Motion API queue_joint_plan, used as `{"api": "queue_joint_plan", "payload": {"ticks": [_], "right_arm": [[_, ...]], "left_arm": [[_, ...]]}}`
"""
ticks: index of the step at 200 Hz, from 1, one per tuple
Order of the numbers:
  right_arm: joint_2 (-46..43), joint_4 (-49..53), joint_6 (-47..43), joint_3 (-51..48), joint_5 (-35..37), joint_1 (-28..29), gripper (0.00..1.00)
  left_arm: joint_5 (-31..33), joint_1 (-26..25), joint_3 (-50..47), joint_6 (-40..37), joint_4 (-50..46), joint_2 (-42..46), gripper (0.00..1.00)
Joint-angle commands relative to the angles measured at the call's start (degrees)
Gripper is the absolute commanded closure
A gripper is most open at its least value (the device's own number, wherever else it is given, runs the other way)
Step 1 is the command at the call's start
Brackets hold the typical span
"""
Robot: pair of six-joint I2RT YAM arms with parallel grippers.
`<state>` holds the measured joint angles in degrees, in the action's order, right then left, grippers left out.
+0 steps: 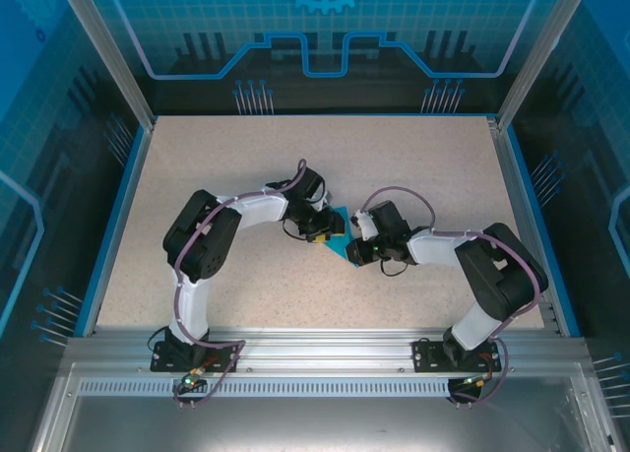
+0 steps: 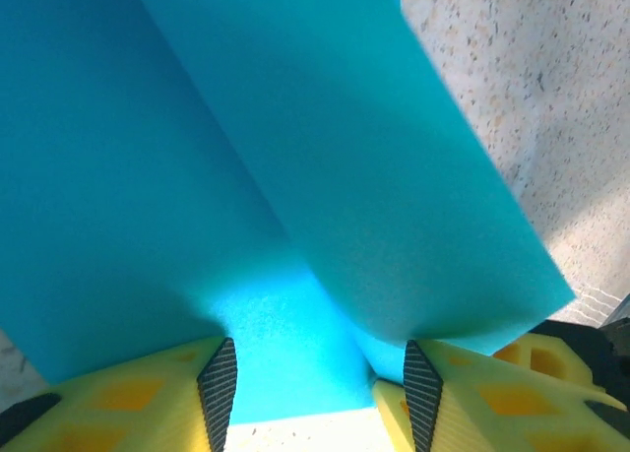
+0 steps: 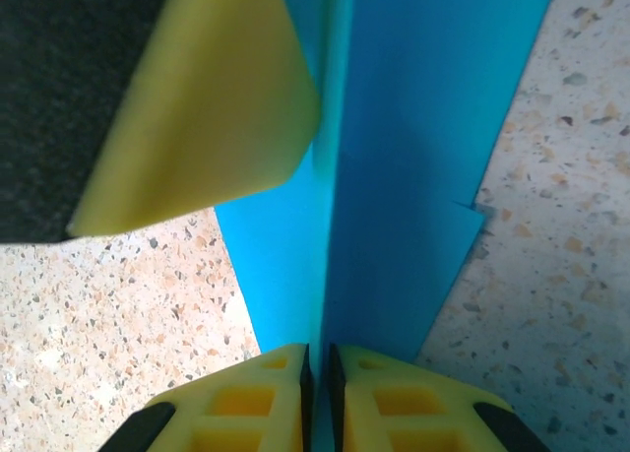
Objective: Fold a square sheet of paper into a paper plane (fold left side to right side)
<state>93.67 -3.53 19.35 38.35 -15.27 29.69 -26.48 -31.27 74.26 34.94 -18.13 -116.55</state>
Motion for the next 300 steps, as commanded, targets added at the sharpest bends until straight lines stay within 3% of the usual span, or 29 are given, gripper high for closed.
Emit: {"api": "queue_joint_plan", "payload": {"ticks": [1, 200, 260, 300], "right_arm": [[2.08, 0.56, 0.94, 0.91, -2.1, -0.95, 0.85], [4.2, 0.63, 1.28, 3.14, -9.56, -4.27, 0.8], [0.15, 2.78, 0.87, 3.3, -11.47, -5.73, 0.71], [-3.36, 4.3, 0.84, 4.68, -15.1, -9.94, 0.63]], "left_arm": [[-1.12, -0.26, 1.76, 1.27, 0.05, -1.21, 0.47], [3.38, -0.51, 4.32, 1.89, -5.66, -5.72, 0.46], [4.05, -0.54, 4.67, 2.11, -6.41, -6.15, 0.46], [4.16, -0.49, 4.76, 2.08, -6.61, -6.15, 0.47]]}}
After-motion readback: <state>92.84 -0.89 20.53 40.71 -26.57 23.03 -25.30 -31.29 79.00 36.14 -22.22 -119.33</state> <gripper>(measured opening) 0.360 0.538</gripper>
